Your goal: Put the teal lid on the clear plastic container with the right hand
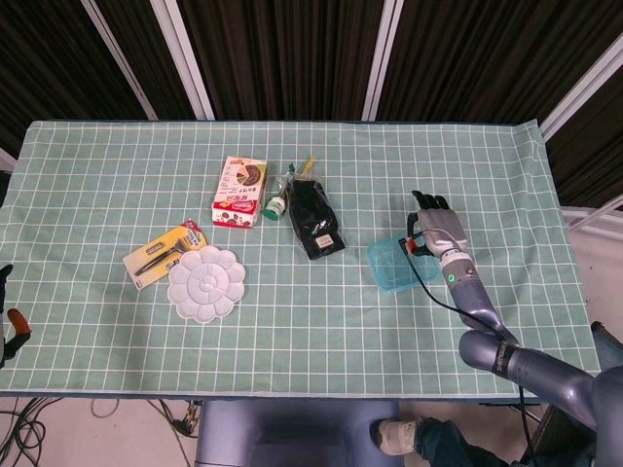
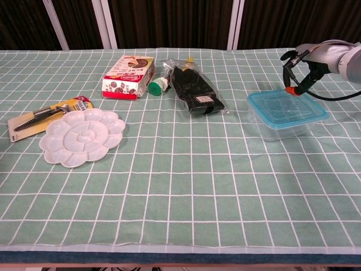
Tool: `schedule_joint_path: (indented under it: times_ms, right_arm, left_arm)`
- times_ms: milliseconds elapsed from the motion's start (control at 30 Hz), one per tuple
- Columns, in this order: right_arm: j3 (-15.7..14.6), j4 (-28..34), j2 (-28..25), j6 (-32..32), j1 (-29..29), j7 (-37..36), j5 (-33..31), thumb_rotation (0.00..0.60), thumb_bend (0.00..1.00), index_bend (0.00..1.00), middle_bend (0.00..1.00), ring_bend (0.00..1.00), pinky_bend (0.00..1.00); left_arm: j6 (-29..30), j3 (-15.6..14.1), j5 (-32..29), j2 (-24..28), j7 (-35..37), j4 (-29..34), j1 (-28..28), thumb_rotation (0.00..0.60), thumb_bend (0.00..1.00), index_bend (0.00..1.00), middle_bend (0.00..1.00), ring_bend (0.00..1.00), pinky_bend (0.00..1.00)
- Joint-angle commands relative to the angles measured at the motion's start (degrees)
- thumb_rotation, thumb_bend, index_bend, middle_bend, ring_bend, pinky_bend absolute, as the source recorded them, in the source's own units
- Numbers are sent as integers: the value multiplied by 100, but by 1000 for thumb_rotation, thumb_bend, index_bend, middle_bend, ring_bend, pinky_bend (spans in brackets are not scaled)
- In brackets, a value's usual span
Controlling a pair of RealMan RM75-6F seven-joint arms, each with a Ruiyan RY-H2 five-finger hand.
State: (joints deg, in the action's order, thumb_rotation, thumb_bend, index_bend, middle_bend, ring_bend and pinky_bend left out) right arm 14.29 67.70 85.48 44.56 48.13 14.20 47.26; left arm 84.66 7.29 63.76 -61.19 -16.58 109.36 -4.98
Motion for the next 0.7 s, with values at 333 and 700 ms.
schedule_joint_path:
  times_ms: [333, 700]
  right_arm:
    - [26, 618, -165, 175, -35, 52, 129, 600, 521, 592, 45, 0, 0]
    - [-46, 683, 78, 117, 58, 138, 80, 600, 521, 592, 45, 0, 0]
  left_arm:
    - [-14, -15, 13, 23, 24, 29, 0, 600, 765, 40, 0, 0, 0]
    - [-21, -24, 26, 43, 44, 45, -2, 600, 764, 40, 0, 0, 0]
